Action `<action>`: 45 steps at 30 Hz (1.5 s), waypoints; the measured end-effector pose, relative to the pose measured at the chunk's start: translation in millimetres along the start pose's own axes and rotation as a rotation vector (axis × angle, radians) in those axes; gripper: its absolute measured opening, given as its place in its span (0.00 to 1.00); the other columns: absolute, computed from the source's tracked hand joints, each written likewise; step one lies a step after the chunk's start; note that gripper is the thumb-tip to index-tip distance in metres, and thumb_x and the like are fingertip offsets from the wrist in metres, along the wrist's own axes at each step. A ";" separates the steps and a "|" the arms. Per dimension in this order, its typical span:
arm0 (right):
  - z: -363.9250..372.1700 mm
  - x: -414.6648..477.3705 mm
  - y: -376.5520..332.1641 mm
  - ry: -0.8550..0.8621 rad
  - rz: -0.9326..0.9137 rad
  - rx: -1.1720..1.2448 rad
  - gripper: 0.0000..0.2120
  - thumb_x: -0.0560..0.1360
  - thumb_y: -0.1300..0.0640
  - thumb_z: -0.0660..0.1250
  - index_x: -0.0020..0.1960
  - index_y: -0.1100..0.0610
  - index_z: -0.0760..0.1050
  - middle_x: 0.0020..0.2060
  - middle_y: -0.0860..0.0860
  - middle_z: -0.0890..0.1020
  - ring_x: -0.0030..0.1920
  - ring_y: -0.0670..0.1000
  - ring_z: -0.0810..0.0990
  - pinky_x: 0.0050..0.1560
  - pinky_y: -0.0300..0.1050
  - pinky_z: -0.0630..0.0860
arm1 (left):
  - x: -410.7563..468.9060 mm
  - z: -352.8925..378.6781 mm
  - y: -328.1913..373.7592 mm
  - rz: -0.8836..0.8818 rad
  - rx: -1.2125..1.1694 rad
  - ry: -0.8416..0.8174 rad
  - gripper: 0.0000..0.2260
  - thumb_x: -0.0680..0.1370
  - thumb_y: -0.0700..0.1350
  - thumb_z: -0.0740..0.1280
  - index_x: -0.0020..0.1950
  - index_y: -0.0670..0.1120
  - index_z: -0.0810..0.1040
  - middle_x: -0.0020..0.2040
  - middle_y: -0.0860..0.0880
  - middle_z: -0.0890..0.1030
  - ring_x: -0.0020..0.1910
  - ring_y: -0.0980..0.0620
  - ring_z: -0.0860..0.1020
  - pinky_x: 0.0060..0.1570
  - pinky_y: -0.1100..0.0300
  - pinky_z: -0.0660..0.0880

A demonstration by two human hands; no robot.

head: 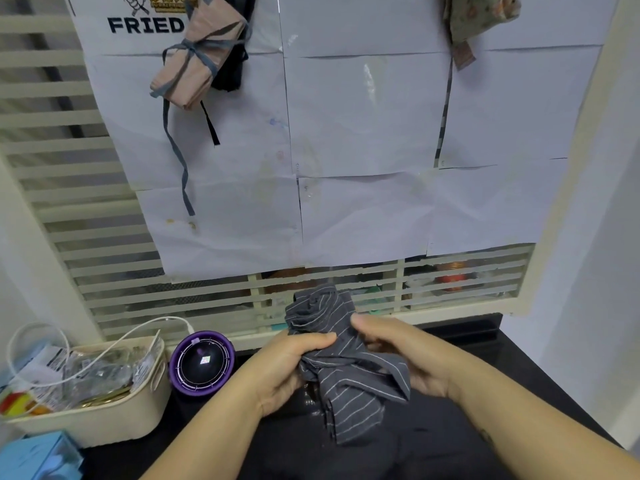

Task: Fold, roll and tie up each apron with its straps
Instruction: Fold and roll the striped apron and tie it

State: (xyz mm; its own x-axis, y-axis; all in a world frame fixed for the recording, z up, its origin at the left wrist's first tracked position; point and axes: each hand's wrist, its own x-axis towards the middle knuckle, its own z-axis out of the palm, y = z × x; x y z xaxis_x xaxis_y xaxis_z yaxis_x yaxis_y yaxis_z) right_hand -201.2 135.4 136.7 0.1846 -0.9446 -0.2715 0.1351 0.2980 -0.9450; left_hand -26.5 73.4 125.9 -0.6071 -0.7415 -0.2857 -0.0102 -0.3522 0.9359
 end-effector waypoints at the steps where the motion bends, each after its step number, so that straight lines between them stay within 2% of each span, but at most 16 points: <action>1: 4.3 0.5 2.7 -0.052 0.034 -0.001 0.20 0.72 0.49 0.68 0.59 0.60 0.77 0.51 0.57 0.84 0.50 0.54 0.82 0.56 0.49 0.78 | 0.4 3.0 0.7 0.009 0.033 -0.020 0.19 0.68 0.40 0.70 0.59 0.40 0.78 0.52 0.42 0.84 0.49 0.46 0.83 0.49 0.56 0.79; 4: 8.0 5.6 7.3 -0.042 0.042 0.051 0.22 0.71 0.51 0.71 0.62 0.60 0.76 0.54 0.60 0.82 0.52 0.57 0.82 0.58 0.51 0.78 | 0.1 10.1 6.2 0.065 0.177 -0.036 0.14 0.74 0.40 0.69 0.59 0.43 0.79 0.53 0.45 0.84 0.53 0.47 0.82 0.56 0.54 0.77; 8: 1.7 10.3 10.0 -0.002 -0.024 0.063 0.25 0.71 0.50 0.73 0.65 0.57 0.75 0.58 0.60 0.81 0.59 0.61 0.79 0.64 0.56 0.73 | -2.5 7.1 12.5 0.128 0.497 -0.016 0.28 0.67 0.58 0.74 0.65 0.53 0.74 0.59 0.54 0.81 0.57 0.53 0.80 0.65 0.49 0.71; 12: -4.6 12.9 13.2 0.139 -0.066 0.129 0.21 0.71 0.51 0.73 0.60 0.60 0.79 0.54 0.61 0.82 0.57 0.63 0.80 0.63 0.59 0.73 | -18.5 11.6 16.6 0.509 0.654 0.300 0.29 0.74 0.51 0.70 0.70 0.64 0.59 0.69 0.60 0.60 0.62 0.63 0.70 0.67 0.56 0.68; 15: -8.0 16.5 14.5 0.226 -0.152 0.205 0.17 0.73 0.56 0.69 0.59 0.62 0.78 0.52 0.63 0.83 0.54 0.63 0.81 0.57 0.57 0.78 | -40.2 26.9 21.3 0.938 1.150 0.054 0.27 0.72 0.46 0.65 0.68 0.64 0.62 0.70 0.64 0.58 0.73 0.63 0.53 0.75 0.51 0.51; 18: -8.4 19.4 11.6 0.250 -0.133 0.288 0.14 0.75 0.55 0.67 0.56 0.63 0.79 0.44 0.61 0.83 0.43 0.58 0.84 0.40 0.49 0.80 | -33.6 33.4 3.1 0.893 1.663 -0.062 0.20 0.72 0.48 0.63 0.63 0.59 0.69 0.74 0.57 0.50 0.75 0.54 0.39 0.71 0.41 0.31; 20: -9.0 20.9 9.1 0.297 -0.109 0.325 0.18 0.73 0.52 0.69 0.58 0.64 0.78 0.46 0.62 0.84 0.43 0.58 0.83 0.39 0.48 0.80 | -23.6 28.3 -7.6 0.983 1.772 0.033 0.08 0.72 0.51 0.60 0.49 0.56 0.73 0.70 0.52 0.60 0.72 0.47 0.53 0.71 0.33 0.48; 22: -12.9 21.9 8.2 0.364 -0.130 0.339 0.19 0.73 0.53 0.70 0.60 0.63 0.77 0.50 0.61 0.84 0.47 0.59 0.83 0.45 0.52 0.80 | -18.8 20.1 -11.5 1.069 1.615 0.160 0.04 0.71 0.54 0.60 0.41 0.55 0.70 0.59 0.54 0.67 0.60 0.52 0.64 0.62 0.43 0.69; 26: -29.4 17.9 6.6 0.482 -0.218 0.448 0.18 0.74 0.55 0.69 0.62 0.60 0.76 0.50 0.59 0.84 0.48 0.58 0.84 0.51 0.54 0.79 | -24.0 3.8 1.7 1.003 1.197 0.181 0.08 0.72 0.53 0.64 0.38 0.54 0.67 0.48 0.62 0.68 0.50 0.59 0.69 0.49 0.64 0.68; 29: -32.8 12.6 6.0 0.466 -0.244 0.434 0.18 0.74 0.55 0.68 0.62 0.59 0.76 0.51 0.57 0.84 0.50 0.56 0.84 0.53 0.53 0.78 | -27.1 -5.0 7.2 0.958 0.956 0.138 0.06 0.71 0.49 0.65 0.34 0.53 0.70 0.46 0.60 0.76 0.55 0.59 0.75 0.53 0.70 0.68; 31: -29.0 11.8 7.1 0.416 -0.257 0.438 0.20 0.72 0.55 0.68 0.63 0.59 0.75 0.53 0.57 0.84 0.54 0.57 0.83 0.58 0.55 0.76 | -28.5 -5.6 7.0 0.910 0.799 0.142 0.04 0.69 0.49 0.64 0.34 0.53 0.73 0.41 0.58 0.80 0.54 0.62 0.78 0.54 0.71 0.70; 34: -22.9 10.7 7.5 0.345 -0.301 0.488 0.23 0.70 0.55 0.68 0.64 0.59 0.75 0.55 0.58 0.83 0.56 0.58 0.82 0.59 0.56 0.76 | -29.4 -2.9 9.6 0.736 0.542 0.051 0.08 0.66 0.51 0.66 0.31 0.48 0.75 0.28 0.49 0.75 0.34 0.57 0.75 0.44 0.63 0.72; 36: -18.3 8.6 6.2 0.293 -0.336 0.510 0.25 0.67 0.53 0.72 0.63 0.60 0.76 0.56 0.59 0.82 0.56 0.58 0.81 0.58 0.55 0.77 | -29.3 -2.2 16.4 0.583 0.041 -0.071 0.05 0.62 0.47 0.72 0.31 0.47 0.78 0.22 0.50 0.68 0.26 0.53 0.69 0.43 0.57 0.75; 39: -12.7 5.3 4.3 0.218 -0.434 0.501 0.38 0.53 0.50 0.84 0.60 0.61 0.78 0.56 0.60 0.82 0.54 0.57 0.82 0.51 0.51 0.80 | -28.3 7.9 32.2 0.359 -0.748 -0.118 0.07 0.68 0.37 0.66 0.43 0.38 0.82 0.31 0.49 0.79 0.23 0.56 0.72 0.34 0.59 0.80; 42: -7.0 2.0 0.6 0.214 -0.529 0.415 0.43 0.53 0.47 0.84 0.63 0.62 0.75 0.57 0.60 0.81 0.56 0.57 0.81 0.51 0.47 0.80 | -18.7 19.9 35.7 0.356 -0.820 0.001 0.16 0.77 0.30 0.55 0.57 0.41 0.77 0.52 0.44 0.84 0.34 0.57 0.82 0.32 0.64 0.79; 45: -2.8 -0.6 -2.0 0.216 -0.632 0.275 0.34 0.56 0.44 0.82 0.58 0.57 0.80 0.56 0.58 0.82 0.56 0.56 0.81 0.51 0.45 0.79 | -13.7 33.6 36.7 0.330 -0.765 0.081 0.12 0.78 0.32 0.59 0.58 0.42 0.77 0.55 0.42 0.82 0.39 0.54 0.84 0.34 0.63 0.80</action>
State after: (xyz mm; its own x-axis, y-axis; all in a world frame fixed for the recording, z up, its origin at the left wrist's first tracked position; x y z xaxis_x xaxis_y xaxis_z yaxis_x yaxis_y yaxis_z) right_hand -204.4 135.0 138.2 -0.2023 -0.9456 0.2550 0.3981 -0.3173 -0.8607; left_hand -45.2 89.8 171.1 -0.4249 -0.9030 -0.0632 0.7176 -0.3786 0.5846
